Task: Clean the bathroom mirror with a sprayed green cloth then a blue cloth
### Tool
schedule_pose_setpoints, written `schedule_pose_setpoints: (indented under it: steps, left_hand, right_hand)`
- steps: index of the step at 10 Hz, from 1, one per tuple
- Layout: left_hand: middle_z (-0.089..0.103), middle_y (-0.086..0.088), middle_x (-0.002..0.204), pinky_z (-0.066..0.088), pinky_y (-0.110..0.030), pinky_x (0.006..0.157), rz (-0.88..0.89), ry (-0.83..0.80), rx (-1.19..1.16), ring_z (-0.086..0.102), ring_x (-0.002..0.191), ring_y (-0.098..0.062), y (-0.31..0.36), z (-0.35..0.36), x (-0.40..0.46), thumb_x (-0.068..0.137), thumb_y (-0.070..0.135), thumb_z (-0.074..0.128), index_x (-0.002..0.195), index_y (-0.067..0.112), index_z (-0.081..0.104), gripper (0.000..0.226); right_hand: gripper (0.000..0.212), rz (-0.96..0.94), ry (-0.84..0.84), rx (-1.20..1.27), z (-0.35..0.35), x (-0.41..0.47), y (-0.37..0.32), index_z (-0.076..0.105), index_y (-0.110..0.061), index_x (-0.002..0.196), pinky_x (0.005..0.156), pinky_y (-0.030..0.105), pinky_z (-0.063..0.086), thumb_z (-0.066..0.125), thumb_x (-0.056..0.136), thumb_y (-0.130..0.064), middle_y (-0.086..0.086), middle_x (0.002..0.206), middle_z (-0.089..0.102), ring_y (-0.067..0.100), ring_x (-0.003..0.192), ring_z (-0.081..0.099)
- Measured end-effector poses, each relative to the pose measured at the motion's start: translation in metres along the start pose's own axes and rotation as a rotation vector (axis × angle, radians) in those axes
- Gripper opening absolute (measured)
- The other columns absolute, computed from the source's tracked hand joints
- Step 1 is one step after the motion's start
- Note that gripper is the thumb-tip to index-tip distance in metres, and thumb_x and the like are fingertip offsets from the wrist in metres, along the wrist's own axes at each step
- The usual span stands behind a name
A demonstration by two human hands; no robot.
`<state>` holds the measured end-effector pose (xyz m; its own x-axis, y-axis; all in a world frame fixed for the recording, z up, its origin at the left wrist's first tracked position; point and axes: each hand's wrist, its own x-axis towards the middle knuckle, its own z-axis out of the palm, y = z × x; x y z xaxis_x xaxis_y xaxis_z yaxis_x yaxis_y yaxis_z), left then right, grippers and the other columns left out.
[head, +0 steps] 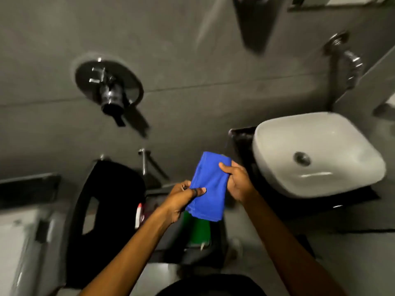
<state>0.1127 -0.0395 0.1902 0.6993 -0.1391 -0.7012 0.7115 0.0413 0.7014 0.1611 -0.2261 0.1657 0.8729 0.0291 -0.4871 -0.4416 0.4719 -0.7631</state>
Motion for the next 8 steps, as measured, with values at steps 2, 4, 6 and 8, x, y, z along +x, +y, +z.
schedule_pose_setpoints:
  steps: [2, 4, 6, 8]
  left_hand:
    - [0.081, 0.002, 0.080, 0.060, -0.028, 0.064, -0.285, 0.136, -0.163, 0.076, 0.073, -0.016, -0.169, -0.060, 0.045, 0.088, -0.011, 0.065, 0.100, 0.011, 0.070, 0.025]
    - [0.067, -0.004, 0.080, 0.040, -0.017, 0.045, -0.380, 0.382, -0.295, 0.057, 0.045, -0.003, -0.263, -0.097, 0.097, 0.092, -0.007, 0.061, 0.102, 0.012, 0.069, 0.023]
    - [0.068, -0.020, 0.128, 0.056, -0.033, 0.096, -0.291, 0.471, 0.025, 0.074, 0.107, -0.026, -0.279, -0.118, 0.131, 0.095, -0.005, 0.059, 0.135, -0.009, 0.058, 0.040]
    - [0.032, -0.010, 0.169, 0.012, -0.021, 0.125, 0.217, 0.370, 0.552, 0.014, 0.161, -0.020, -0.201, -0.077, 0.088, 0.105, 0.023, 0.050, 0.159, 0.008, 0.035, 0.058]
  right_hand:
    - [0.043, 0.201, 0.103, -0.627, -0.021, 0.045, 0.141, 0.064, 0.005, 0.125, 0.074, 0.017, 0.052, 0.066, 0.083, 0.012, 0.011, 0.104, 0.066, 0.016, 0.090, 0.063]
    - [0.039, 0.220, 0.021, -0.927, -0.010, 0.105, 0.266, 0.067, 0.005, 0.120, 0.070, 0.007, 0.046, 0.067, 0.082, 0.011, 0.020, 0.117, 0.070, 0.017, 0.095, 0.059]
    - [0.049, 0.244, -0.045, -1.173, 0.005, 0.135, 0.309, 0.059, -0.011, 0.136, 0.106, 0.035, 0.047, 0.068, 0.087, -0.011, 0.016, 0.131, 0.067, 0.028, 0.117, 0.063]
    - [0.060, -0.342, -0.084, -1.531, 0.015, 0.088, 0.234, 0.037, -0.011, 0.153, 0.127, 0.044, 0.010, 0.052, 0.097, -0.029, 0.015, 0.165, 0.024, 0.034, 0.155, 0.014]
